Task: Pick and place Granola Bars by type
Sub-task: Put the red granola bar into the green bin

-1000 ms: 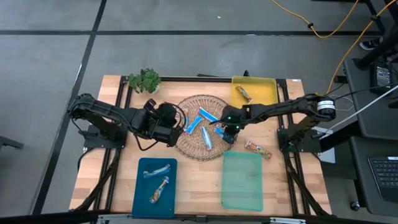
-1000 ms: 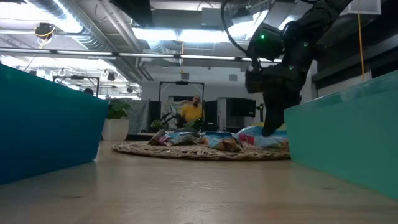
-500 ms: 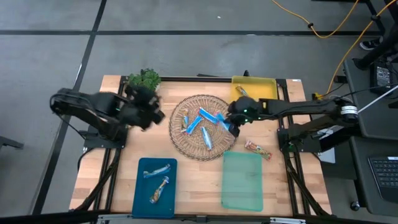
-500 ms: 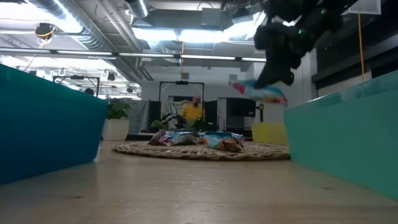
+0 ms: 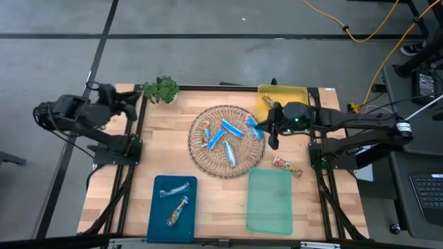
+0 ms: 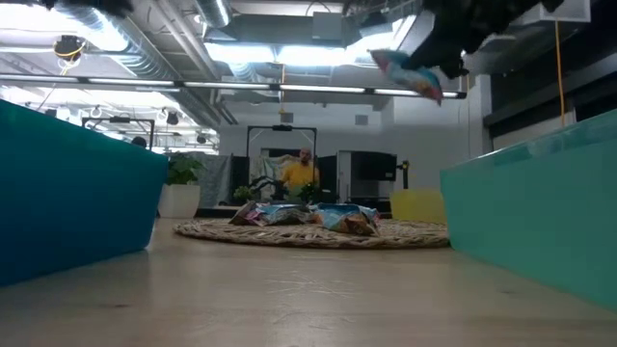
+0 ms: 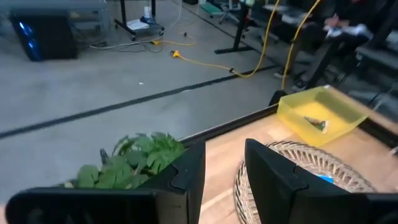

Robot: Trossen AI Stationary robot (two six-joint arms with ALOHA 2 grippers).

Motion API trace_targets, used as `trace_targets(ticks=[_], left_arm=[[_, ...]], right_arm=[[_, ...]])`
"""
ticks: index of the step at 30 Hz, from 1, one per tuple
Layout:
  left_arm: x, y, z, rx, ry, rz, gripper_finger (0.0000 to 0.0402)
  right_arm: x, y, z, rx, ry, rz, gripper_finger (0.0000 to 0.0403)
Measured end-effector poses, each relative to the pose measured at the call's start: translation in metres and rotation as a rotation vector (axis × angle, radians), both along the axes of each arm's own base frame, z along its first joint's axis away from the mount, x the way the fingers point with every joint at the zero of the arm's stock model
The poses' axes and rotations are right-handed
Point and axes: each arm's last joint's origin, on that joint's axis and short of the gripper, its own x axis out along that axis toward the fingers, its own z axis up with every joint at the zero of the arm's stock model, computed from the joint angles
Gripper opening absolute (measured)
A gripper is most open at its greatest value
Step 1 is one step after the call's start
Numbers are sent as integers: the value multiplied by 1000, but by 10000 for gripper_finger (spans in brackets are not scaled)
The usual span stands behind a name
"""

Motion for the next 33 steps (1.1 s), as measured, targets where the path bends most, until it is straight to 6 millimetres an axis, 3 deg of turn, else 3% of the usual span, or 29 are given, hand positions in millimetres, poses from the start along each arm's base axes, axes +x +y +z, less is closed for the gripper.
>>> trace_targets(ticks=[3,6,13,19,33], left_arm=[[-16,4,-25,-18,-96,-9,106],[-20,4,-49,-17,-181,-94,106],[6,-12,-103,-20,-434,-538,106],[29,-17,-125,30,-468,-601,106],[52,-11,-180,-82,-427,-683,102]], right_arm=[[-1,3,18,-57,-13,-12,11],[0,3,36,-94,-31,-27,11],[-1,3,67,-125,-115,-34,11],[-1,3,74,-143,-133,-52,12],[2,2,72,-176,-118,-64,12]])
